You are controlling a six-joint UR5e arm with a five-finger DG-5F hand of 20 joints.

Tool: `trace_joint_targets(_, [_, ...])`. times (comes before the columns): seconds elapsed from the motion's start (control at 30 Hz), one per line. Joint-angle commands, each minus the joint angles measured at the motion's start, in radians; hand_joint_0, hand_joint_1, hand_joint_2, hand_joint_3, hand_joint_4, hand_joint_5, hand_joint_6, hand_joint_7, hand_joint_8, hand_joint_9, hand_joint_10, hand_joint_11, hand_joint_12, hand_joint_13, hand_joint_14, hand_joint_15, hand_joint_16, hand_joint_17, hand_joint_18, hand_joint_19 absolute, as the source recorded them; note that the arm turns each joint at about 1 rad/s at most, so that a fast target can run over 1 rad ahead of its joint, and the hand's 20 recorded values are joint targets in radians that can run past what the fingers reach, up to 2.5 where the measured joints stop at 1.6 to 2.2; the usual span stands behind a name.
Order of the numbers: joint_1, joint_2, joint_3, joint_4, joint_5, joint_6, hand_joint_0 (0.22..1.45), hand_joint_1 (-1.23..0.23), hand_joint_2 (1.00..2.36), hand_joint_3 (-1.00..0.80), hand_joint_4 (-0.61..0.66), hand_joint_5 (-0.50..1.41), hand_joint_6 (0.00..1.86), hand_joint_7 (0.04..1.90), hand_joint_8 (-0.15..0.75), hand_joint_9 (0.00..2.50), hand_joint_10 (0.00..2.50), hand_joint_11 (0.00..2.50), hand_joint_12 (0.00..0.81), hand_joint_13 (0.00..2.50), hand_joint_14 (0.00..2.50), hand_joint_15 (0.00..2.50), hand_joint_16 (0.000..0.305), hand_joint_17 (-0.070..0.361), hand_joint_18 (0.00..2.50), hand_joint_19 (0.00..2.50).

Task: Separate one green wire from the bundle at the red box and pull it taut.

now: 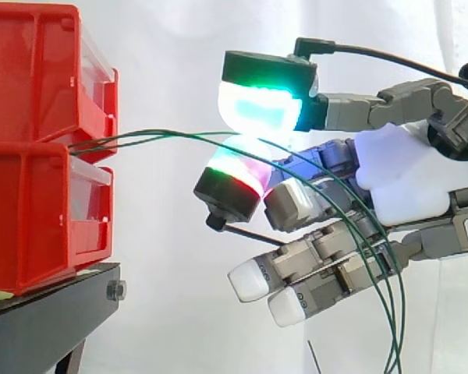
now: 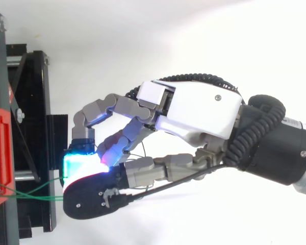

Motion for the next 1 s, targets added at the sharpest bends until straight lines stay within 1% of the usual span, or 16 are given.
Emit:
trace_joint_targets(0.0, [-0.001, 0.001, 0.000, -0.001, 0.000, 0.000, 0.59, -0.78, 1.01, -0.24, 0.03, -0.11, 0.88, 1.11, 0.244, 1.23, 0.02, 0.85, 0.350, 0.77, 0.02, 0.45, 0.049, 0.111, 0.61, 0.48])
trace_joint_targets(0.17, [0.001, 0.001, 0.000, 0.002, -0.002, 0.000, 0.59, -0.78, 1.01, -0.22, 0.00, -0.10, 0.89, 1.10, 0.247, 1.23, 0.02, 0.84, 0.353, 0.78, 0.02, 0.45, 0.050, 0.112, 0.62, 0.47])
trace_joint_targets(0.23, [0.001, 0.001, 0.000, 0.002, -0.002, 0.000, 0.59, -0.78, 1.01, -0.22, -0.02, -0.10, 0.89, 1.09, 0.235, 1.22, 0.02, 0.82, 0.350, 0.77, 0.02, 0.44, 0.050, 0.113, 0.62, 0.47])
trace_joint_targets(0.4, [-0.001, -0.001, 0.000, -0.001, 0.000, 0.000, 0.58, -0.78, 1.01, -0.20, -0.09, -0.09, 0.87, 1.09, 0.220, 1.05, 0.02, 0.52, 0.335, 0.69, 0.01, 0.34, 0.050, 0.112, 0.58, 0.43])
trace_joint_targets(0.43, [0.001, 0.001, 0.000, -0.001, 0.000, 0.001, 0.58, -0.78, 1.01, -0.20, -0.09, -0.09, 0.87, 1.10, 0.218, 1.04, 0.02, 0.49, 0.333, 0.68, 0.01, 0.34, 0.050, 0.112, 0.58, 0.42])
trace_joint_targets(0.5, [0.001, 0.001, 0.000, -0.001, 0.000, 0.000, 0.58, -0.78, 1.01, -0.20, -0.10, -0.09, 0.87, 1.09, 0.208, 0.92, 0.01, 0.35, 0.329, 0.66, 0.01, 0.30, 0.049, 0.110, 0.55, 0.39])
trace_joint_targets(0.7, [0.001, 0.001, 0.000, -0.001, -0.003, 0.001, 0.57, -0.79, 1.01, -0.19, -0.15, -0.08, 0.86, 1.06, 0.207, 0.74, 0.00, 0.12, 0.329, 0.60, 0.01, 0.23, 0.049, 0.111, 0.50, 0.34])
trace_joint_targets(0.97, [-0.004, 0.001, 0.000, -0.005, -0.003, -0.002, 0.57, -0.81, 1.01, -0.19, -0.16, -0.08, 0.84, 1.07, 0.209, 0.67, 0.00, 0.01, 0.335, 0.58, 0.01, 0.20, 0.051, 0.116, 0.46, 0.30])
